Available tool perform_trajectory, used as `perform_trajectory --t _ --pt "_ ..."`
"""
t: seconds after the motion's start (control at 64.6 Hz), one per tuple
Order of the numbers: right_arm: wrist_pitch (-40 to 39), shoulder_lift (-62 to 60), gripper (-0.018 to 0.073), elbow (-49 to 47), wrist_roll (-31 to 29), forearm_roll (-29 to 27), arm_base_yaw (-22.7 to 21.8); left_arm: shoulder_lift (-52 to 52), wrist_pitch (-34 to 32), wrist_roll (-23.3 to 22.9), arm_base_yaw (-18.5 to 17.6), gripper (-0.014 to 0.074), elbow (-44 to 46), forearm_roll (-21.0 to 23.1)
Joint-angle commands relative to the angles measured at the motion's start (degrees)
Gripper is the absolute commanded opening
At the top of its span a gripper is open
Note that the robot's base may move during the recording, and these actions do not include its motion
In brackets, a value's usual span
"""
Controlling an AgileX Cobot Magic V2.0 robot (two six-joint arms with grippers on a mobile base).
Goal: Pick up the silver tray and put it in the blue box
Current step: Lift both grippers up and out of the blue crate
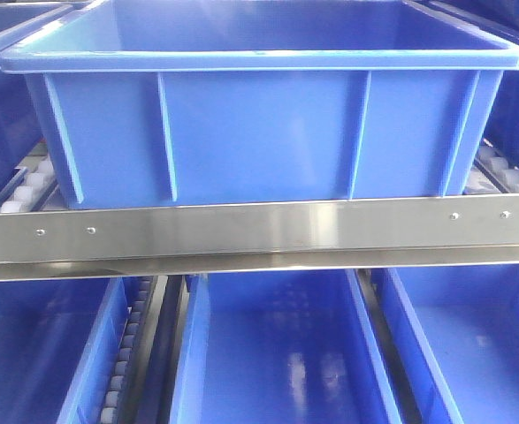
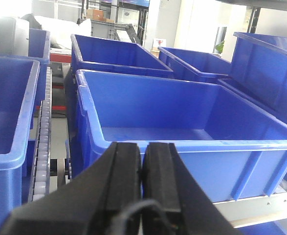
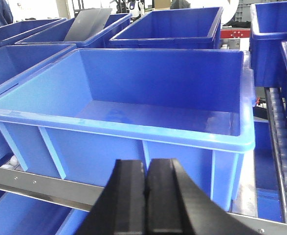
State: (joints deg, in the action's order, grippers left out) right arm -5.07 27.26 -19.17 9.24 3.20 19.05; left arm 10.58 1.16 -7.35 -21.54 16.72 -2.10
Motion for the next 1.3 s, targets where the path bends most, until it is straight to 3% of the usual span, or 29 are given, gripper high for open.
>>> perform_trajectory --t 0.0,0.418,0.65,0.898,1.038,1.285 --pt "-5.36 0.00 0.0056 -1.83 -0.67 0.76 -0.05 0.47 -5.03 -0.02 -0.29 -0.0006 1.52 -0.16" --pt "-5.31 -2.51 0.0056 -0.70 -0.67 0.76 -0.81 0.47 -5.03 -0.02 -0.29 -0.0006 1.52 -0.16" --pt "-5.26 -14.03 0.0056 7.75 -0.67 0.76 -14.29 0.47 -5.03 -0.02 -0.29 -0.0006 1.52 -0.16" --pt "-5.02 -26.13 0.0056 18.36 -0.67 0.25 -20.96 0.47 -5.03 -0.02 -0.29 -0.0006 1.52 -0.16" --pt "-1.16 -29.00 0.0056 19.70 -0.67 0.53 -21.15 0.47 -5.03 -0.02 -0.29 -0.0006 1.52 -0.16" --pt "-1.38 -29.00 0.0056 19.70 -0.67 0.53 -21.15 0.57 -5.03 -0.02 -0.29 -0.0006 1.52 -0.16"
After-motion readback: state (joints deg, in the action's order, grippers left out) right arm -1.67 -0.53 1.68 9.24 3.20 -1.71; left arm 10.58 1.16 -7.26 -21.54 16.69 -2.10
